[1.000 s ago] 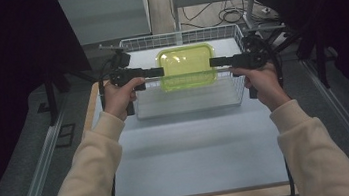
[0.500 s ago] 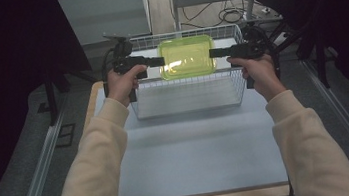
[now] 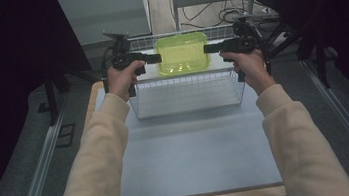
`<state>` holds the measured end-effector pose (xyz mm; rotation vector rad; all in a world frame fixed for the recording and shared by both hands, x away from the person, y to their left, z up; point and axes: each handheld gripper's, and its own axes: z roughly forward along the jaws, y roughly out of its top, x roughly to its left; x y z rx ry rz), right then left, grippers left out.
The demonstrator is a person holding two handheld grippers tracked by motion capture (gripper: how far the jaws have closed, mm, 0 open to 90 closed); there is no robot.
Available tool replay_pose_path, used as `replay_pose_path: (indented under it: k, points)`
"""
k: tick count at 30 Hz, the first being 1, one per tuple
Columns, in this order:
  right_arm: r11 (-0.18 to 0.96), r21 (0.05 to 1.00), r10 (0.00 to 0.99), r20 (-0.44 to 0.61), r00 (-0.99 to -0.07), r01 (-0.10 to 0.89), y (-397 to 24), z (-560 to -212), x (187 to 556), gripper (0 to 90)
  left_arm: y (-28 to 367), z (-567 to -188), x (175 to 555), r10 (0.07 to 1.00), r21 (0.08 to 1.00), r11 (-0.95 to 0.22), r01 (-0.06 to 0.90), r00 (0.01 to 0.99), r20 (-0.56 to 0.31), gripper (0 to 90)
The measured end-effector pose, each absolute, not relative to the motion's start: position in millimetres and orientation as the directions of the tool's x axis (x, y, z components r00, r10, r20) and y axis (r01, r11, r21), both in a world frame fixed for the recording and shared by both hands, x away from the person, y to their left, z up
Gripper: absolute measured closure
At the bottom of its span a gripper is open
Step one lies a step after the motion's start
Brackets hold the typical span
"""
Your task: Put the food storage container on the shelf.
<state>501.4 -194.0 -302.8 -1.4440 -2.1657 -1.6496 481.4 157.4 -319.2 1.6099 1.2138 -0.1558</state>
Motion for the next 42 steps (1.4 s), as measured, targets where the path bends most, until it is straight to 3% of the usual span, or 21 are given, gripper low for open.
replay_pose_path:
  k: [11, 17, 21, 26, 28, 29, 30, 37, 42]
  points:
    - [-0.036, 0.708, 0.638, 0.56, -0.529, 0.706, -191.0, -311.1, 514.9, 80.0, 160.0, -328.7, 496.4, 0.593, 0.631, 0.133, 0.764, 0.449, -0.669, 79.8]
    - [-0.041, 0.724, 0.654, 0.54, -0.53, 0.688, -189.1, -315.8, 519.9, 77.2, 153.8, -328.3, 500.4, 0.627, 0.645, 0.134, 0.752, 0.44, -0.643, 75.8]
    - [-0.03, 0.746, 0.699, 0.492, -0.519, 0.665, -185.6, -319.5, 522.9, 69.6, 148.4, -333.5, 505.9, 0.651, 0.654, 0.135, 0.745, 0.431, -0.625, 65.1]
    - [-0.021, 0.759, 0.713, 0.468, -0.522, 0.651, -184.5, -322.2, 524.9, 67.6, 144.4, -337.3, 507.3, 0.674, 0.669, 0.153, 0.727, 0.419, -0.609, 55.3]
    - [0.017, 0.774, 0.745, 0.413, -0.524, 0.633, -182.0, -322.3, 523.7, 54.5, 143.7, -337.6, 507.7, 0.671, 0.677, 0.154, 0.719, 0.427, -0.606, 48.8]
    - [0.017, 0.774, 0.745, 0.413, -0.524, 0.633, -182.0, -322.3, 523.7, 54.5, 143.7, -337.6, 507.7, 0.671, 0.677, 0.154, 0.719, 0.427, -0.606, 44.3]
    - [0.035, 0.784, 0.759, 0.382, -0.526, 0.62, -181.7, -321.3, 522.0, 48.6, 144.5, -337.2, 507.2, 0.671, 0.68, 0.158, 0.716, 0.428, -0.605, 40.4]
    - [0.033, 0.834, 0.752, 0.342, -0.563, 0.551, -188.1, -313.9, 505.5, 41.7, 157.4, -330.2, 491.9, 0.672, 0.719, 0.178, 0.672, 0.451, -0.587, 28.1]
    - [0.044, 0.857, 0.736, 0.319, -0.597, 0.513, -192.9, -312.0, 491.1, 40.5, 159.2, -325.0, 473.9, 0.684, 0.747, 0.142, 0.65, 0.481, -0.549, 25.3]
